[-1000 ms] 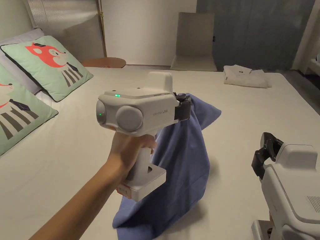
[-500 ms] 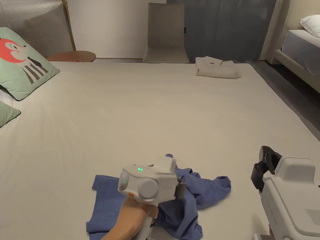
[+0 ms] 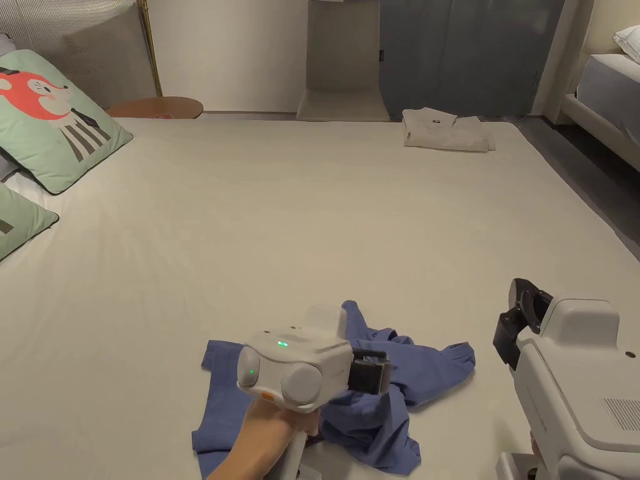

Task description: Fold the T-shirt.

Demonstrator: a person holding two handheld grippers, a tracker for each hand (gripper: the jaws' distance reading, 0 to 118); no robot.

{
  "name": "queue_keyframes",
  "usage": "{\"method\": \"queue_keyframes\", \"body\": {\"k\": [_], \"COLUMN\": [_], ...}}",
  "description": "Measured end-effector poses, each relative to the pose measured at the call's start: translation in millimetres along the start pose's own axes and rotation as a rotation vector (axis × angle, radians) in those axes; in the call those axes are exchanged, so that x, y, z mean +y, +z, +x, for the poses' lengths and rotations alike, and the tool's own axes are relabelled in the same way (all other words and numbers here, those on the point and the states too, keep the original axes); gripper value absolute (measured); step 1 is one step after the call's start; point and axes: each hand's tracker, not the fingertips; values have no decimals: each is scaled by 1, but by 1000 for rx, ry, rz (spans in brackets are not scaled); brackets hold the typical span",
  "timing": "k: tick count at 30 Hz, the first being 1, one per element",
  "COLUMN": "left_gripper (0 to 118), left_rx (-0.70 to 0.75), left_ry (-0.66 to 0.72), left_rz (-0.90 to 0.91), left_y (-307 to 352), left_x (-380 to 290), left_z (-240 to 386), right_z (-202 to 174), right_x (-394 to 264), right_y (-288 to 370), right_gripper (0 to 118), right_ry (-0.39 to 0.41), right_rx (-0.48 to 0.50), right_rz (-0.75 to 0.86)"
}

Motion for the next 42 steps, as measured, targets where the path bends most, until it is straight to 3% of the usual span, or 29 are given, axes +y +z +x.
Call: {"method": "queue_keyframes", "body": {"k": [9, 16, 18, 19, 21, 30, 42], "left_gripper": [109, 106, 85, 66, 1, 0, 0], "left_rx": [164, 346, 390, 398, 415, 385, 190], "left_ry": [-66, -57, -55, -50, -36, 6, 134], "left_rz": [424, 604, 643, 648, 652, 556, 6], "left_y": [99, 138, 143, 146, 149, 143, 51], "left_x": [31, 24, 20, 19, 18, 20, 23], "left_z": [-34, -69, -76, -78, -84, -97, -145], "right_z": [-15, -26, -27, -28, -30, -33, -27], "right_x": [27, 35, 35, 36, 37, 39, 30], "right_y": [10, 10, 10, 9, 16, 12, -6], "right_gripper": [1, 1, 1, 1, 1, 1, 1], "right_ry": [-7, 4, 4, 5, 6, 7, 10], "right_rx": [20, 23, 28, 29, 29, 36, 34], "right_rz": [74, 110, 113, 114, 115, 108, 69]}}
